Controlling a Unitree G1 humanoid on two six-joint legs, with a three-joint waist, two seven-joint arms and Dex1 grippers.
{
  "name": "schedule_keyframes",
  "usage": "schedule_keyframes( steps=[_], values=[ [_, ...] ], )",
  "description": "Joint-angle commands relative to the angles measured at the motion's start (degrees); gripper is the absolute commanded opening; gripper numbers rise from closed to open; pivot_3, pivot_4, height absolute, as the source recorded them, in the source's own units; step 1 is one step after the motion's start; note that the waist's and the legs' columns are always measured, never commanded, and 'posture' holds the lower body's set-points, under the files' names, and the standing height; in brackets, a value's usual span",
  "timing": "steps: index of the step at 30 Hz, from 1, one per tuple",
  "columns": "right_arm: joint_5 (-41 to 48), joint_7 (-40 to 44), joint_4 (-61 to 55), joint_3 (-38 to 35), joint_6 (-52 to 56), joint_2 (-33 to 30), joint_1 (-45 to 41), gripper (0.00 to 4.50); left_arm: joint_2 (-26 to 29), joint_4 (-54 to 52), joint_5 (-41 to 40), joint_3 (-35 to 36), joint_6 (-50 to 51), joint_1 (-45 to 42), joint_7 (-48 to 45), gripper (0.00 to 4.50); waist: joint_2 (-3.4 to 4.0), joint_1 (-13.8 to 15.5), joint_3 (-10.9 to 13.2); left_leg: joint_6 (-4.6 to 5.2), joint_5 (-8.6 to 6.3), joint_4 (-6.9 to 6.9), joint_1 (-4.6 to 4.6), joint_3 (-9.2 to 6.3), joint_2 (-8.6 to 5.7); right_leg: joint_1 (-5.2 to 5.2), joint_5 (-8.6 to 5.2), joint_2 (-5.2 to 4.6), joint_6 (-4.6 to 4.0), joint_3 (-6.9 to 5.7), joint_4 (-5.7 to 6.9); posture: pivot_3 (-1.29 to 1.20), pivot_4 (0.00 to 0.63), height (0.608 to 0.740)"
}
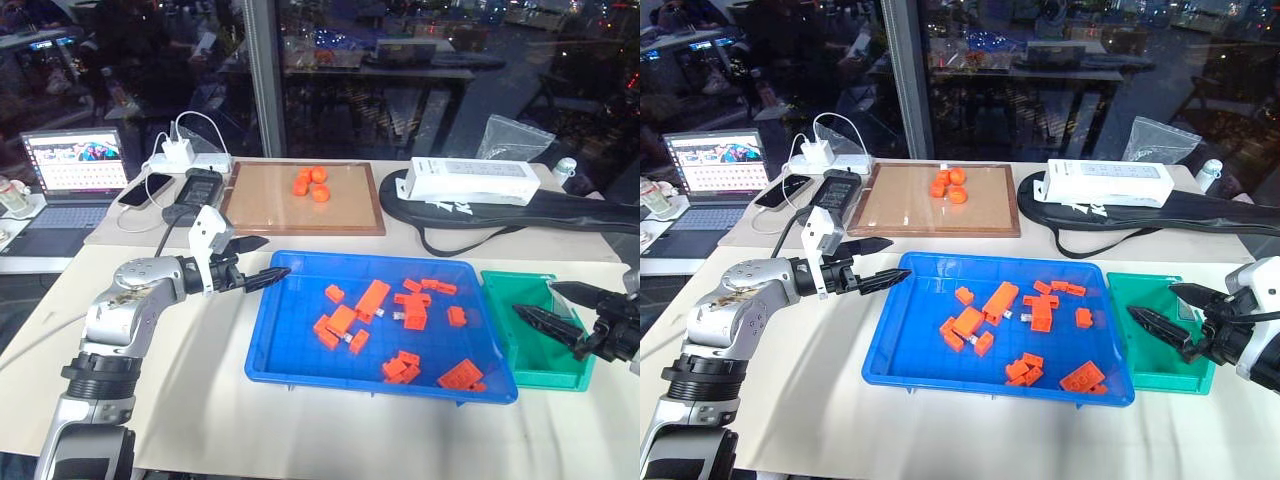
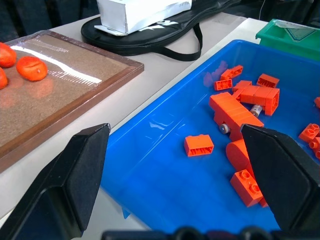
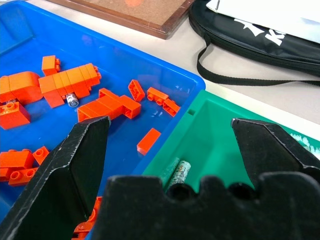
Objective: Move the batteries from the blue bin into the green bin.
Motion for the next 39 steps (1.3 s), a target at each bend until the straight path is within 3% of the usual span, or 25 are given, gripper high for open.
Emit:
schedule_keyframes(
  steps=[1,8,12,16,20,28,33,39],
  values=[
    [1.74,-1.39,-2.89,-0.3,0.9,-0.58,-1.49,4.49,0.83,0.51,-0.22,0.17,0.03,-2.73,-1.07,4.5,0.0,0.02,0.0,0.0,0.0,0.0,0.0,0.0,0.0,0.0,0.0,0.0,0.0,0.0,0.0,0.0,0.15,0.699],
    [7.74,-7.81,-13.11,1.41,12.64,-3.4,-3.59,4.49,1.65,5.0,-1.95,-3.22,5.41,-14.78,-7.21,4.5,0.01,0.02,0.0,0.0,0.0,0.06,-0.06,0.0,0.03,0.0,-0.04,0.03,0.07,-0.09,0.01,0.0,0.15,0.699],
    [12.08,-17.8,-22.11,6.23,24.08,-6.39,-7.84,4.49,1.54,6.85,1.81,-10.86,5.19,-21.65,-13.32,4.5,0.01,0.0,0.0,0.0,0.0,0.0,-0.06,0.04,0.03,0.01,-0.02,0.03,0.02,-0.08,-0.03,0.0,0.15,0.699],
    [19.1,-26.94,-25.42,7.72,35.86,-2.82,-12.61,4.49,0.54,7.3,2.73,-14.01,5.01,-24.35,-15.98,4.5,-0.03,-0.05,0.02,0.0,0.0,0.0,-0.1,0.03,0.05,-0.02,-0.02,0.04,0.0,-0.09,-0.05,0.0,0.15,0.699],
    [20.86,-40.38,-25.71,11.22,46.81,9.7,-21.74,4.49,-0.24,4.3,2.83,-16.72,8.08,-25.46,-17.16,4.5,-0.08,-0.41,0.05,0.01,0.0,0.02,-0.16,0.03,0.14,-0.06,-0.02,0.09,-0.04,-0.08,-0.04,0.0,0.15,0.699],
    [23.58,-67.11,-14.69,17.82,48.68,25.71,-30.96,4.49,0.19,-2.56,1.46,-16.14,13.39,-22.38,-16.04,4.5,-0.01,-0.88,0.02,0.03,0.02,0.0,-0.19,0.11,0.17,-0.27,0.0,0.1,-0.08,-0.03,0.12,0.0,0.15,0.699],
    [23.6,-75.66,-9.15,23.4,48.68,29.03,-34.48,4.49,1.56,-4.35,1.25,-14.91,14.37,-21.15,-14.69,4.5,0.01,-1.35,0.01,0.05,0.03,-0.02,-0.2,0.13,0.19,-0.33,0.0,0.18,-0.08,-0.02,0.19,0.0,0.15,0.699],
    [25.24,-78.97,-4.93,28.47,48.68,29.19,-35.46,4.49,3.0,-7.11,-0.06,-13.65,16.18,-19.33,-13.51,4.5,0.01,-1.5,0.01,0.05,0.03,-0.02,-0.19,0.15,0.25,-0.34,0.0,0.28,-0.08,-0.01,0.18,0.0,0.15,0.699]
  ],
)
